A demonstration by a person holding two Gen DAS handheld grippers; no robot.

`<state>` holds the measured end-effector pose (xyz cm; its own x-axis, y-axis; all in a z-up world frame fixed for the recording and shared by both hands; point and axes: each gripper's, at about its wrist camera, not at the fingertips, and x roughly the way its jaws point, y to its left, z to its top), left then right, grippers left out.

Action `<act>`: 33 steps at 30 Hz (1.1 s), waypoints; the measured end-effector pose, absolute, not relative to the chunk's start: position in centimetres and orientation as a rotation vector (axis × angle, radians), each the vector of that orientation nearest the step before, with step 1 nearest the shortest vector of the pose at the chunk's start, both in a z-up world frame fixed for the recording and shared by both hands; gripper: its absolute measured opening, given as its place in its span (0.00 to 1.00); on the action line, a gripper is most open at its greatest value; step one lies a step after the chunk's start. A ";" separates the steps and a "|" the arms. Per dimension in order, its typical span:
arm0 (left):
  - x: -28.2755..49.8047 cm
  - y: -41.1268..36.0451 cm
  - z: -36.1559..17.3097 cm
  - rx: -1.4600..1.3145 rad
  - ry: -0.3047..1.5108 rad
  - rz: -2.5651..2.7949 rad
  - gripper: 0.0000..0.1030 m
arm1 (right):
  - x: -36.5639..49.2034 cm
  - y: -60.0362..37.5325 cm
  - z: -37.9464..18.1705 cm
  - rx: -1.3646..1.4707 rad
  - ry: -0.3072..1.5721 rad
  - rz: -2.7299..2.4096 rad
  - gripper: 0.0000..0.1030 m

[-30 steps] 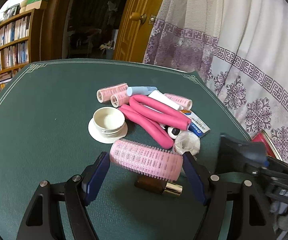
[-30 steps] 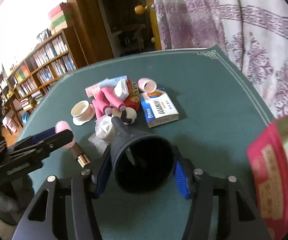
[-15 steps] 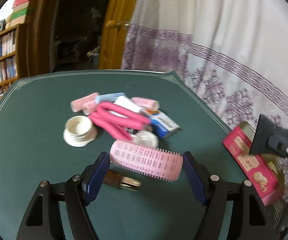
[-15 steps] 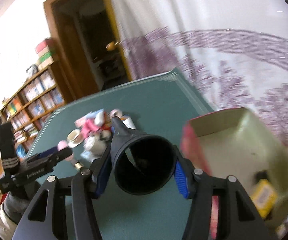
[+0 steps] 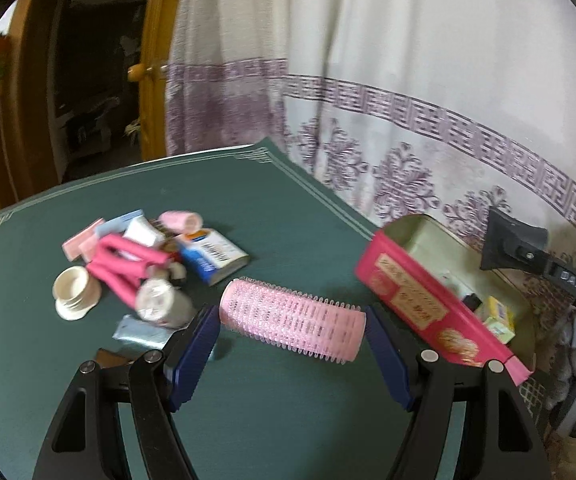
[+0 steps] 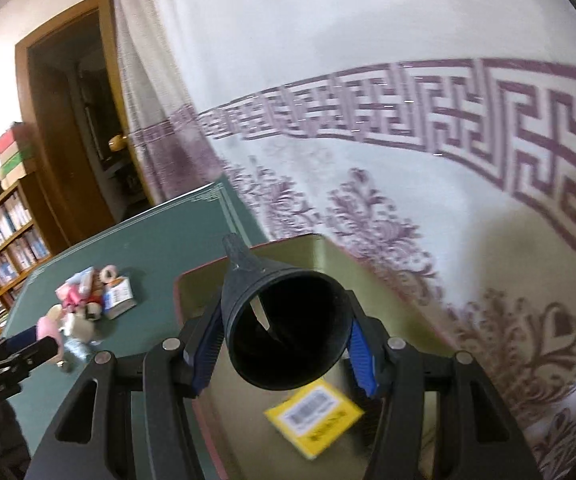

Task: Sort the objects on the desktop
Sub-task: 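Carry the roller and nozzle to the tin and release both inside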

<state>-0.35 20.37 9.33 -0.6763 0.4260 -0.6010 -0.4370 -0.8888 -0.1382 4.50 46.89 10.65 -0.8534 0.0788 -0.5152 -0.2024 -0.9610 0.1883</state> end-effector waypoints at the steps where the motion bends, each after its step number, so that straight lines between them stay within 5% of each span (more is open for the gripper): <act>1: -0.2 20.9 9.5 -0.890 0.030 2.500 0.73 | 4.6 47.1 10.6 -0.774 0.343 2.855 0.58; 21: 0.6 35.0 11.8 -0.813 0.153 2.228 0.73 | 6.1 50.2 9.2 -0.731 0.129 2.720 0.58; 25: -0.2 37.0 10.9 -0.867 0.142 2.174 0.84 | 6.4 50.6 8.9 -0.747 0.121 2.703 0.58; 33: -0.9 36.3 9.9 -0.912 0.128 2.197 0.84 | 7.1 51.1 8.7 -0.768 0.164 2.711 0.66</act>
